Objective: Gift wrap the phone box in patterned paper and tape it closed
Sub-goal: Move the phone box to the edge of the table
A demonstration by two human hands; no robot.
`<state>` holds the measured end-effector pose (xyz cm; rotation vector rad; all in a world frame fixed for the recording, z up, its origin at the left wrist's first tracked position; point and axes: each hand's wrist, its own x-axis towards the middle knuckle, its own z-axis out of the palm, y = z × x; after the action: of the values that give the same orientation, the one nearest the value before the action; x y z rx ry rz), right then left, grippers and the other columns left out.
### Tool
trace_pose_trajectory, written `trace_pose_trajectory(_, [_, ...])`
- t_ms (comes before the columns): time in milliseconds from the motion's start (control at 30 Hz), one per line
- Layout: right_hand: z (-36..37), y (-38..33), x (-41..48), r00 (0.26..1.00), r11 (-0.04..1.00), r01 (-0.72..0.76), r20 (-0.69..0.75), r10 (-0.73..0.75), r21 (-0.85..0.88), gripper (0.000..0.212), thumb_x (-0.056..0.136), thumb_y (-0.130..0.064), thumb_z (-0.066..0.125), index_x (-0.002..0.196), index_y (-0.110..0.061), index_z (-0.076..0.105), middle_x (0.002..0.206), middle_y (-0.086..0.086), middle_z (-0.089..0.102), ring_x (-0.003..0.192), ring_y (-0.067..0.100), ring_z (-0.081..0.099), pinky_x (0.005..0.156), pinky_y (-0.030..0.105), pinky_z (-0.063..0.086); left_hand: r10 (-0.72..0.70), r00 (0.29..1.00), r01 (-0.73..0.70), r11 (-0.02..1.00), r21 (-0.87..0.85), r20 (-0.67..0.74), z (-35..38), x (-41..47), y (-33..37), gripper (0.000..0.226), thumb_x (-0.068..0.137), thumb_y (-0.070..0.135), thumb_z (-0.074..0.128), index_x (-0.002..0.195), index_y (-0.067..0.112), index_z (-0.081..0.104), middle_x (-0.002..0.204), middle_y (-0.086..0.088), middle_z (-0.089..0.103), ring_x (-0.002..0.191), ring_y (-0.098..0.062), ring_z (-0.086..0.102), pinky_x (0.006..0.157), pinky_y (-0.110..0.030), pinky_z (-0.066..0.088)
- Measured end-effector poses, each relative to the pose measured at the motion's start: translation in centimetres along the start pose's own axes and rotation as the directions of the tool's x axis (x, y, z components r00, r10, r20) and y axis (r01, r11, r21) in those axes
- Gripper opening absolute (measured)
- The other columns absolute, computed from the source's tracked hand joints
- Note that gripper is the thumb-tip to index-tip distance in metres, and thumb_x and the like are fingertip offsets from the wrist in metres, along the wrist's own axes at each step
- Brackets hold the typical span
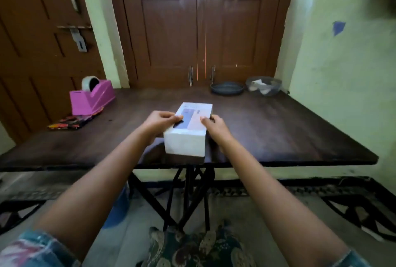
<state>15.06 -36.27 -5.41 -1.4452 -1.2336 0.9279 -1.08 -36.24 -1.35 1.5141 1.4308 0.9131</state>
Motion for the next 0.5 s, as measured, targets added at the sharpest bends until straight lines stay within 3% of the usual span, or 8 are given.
trace_pose_trajectory(67, [-0.2,0.3,-0.8,1.000,1.000,-0.014,0.004,0.014,-0.011,0.043,0.088,-0.034,0.054,0.124,-0.013,0.046,0.126,0.011,0.055,0.111,0.026,0.055,0.095,0.040,0.046,0.027,1.000,-0.025,0.997,0.077,-0.015,0.0,-1.0,0.1,0.011,0.088,0.027,0.064,0.083,0.017,0.067,0.078,-0.003,0.063,0.062,-0.010,0.051,0.047,-0.016,0.039])
trace_pose_trajectory(133, [-0.7,0.3,-1.3,1.000,1.000,-0.025,0.013,0.025,0.009,0.058,0.086,-0.033,0.057,0.135,-0.014,0.033,0.134,0.011,0.046,0.119,0.027,0.049,0.097,0.037,0.043,0.070,0.997,-0.063,0.986,0.151,-0.044,-0.1,-1.5,0.0,0.015,0.087,0.027,0.065,0.094,0.014,0.069,0.092,-0.007,0.065,0.072,-0.011,0.053,0.055,-0.020,0.039])
trace_pose_trajectory(233, [-1.8,0.4,-0.6,0.997,0.999,-0.043,0.057,0.043,0.008,0.083,0.083,-0.027,0.063,0.147,-0.014,0.011,0.147,0.010,0.030,0.133,0.026,0.034,0.098,0.031,0.033,0.137,0.990,-0.126,0.970,0.206,-0.041,-0.1,-2.5,0.0,0.039,0.084,0.029,0.067,0.119,0.011,0.062,0.119,-0.005,0.063,0.103,-0.017,0.058,0.087,-0.029,0.047])
trace_pose_trajectory(300, [-2.2,0.5,0.4,0.994,0.998,-0.058,0.095,0.056,0.019,0.091,0.083,-0.024,0.065,0.150,-0.013,0.003,0.153,0.011,0.021,0.138,0.023,0.026,0.101,0.029,0.028,0.174,0.985,-0.169,0.940,0.297,0.011,0.4,-3.4,0.0,0.050,0.084,0.032,0.067,0.129,0.012,0.055,0.133,-0.004,0.054,0.120,-0.019,0.051,0.102,-0.032,0.040])
trace_pose_trajectory(367, [-2.2,0.5,1.3,0.992,0.997,-0.064,0.107,0.060,0.036,0.090,0.085,-0.025,0.063,0.150,-0.012,0.002,0.154,0.011,0.018,0.139,0.022,0.024,0.104,0.029,0.026,0.197,0.979,-0.198,0.893,0.403,0.044,1.0,-4.1,-0.3,0.053,0.086,0.036,0.063,0.134,0.015,0.051,0.143,-0.003,0.042,0.130,-0.018,0.040,0.103,-0.029,0.031])
trace_pose_trajectory(500, [-2.0,0.2,2.7,0.994,0.996,-0.040,0.109,0.031,0.078,0.084,0.085,-0.025,0.062,0.149,-0.013,0.008,0.152,0.008,0.024,0.134,0.022,0.033,0.108,0.032,0.030,0.215,0.973,-0.233,0.895,0.382,0.088,0.9,-3.6,-1.1,0.053,0.088,0.044,0.058,0.136,0.025,0.048,0.152,0.000,0.027,0.137,-0.017,0.029,0.100,-0.028,0.026])
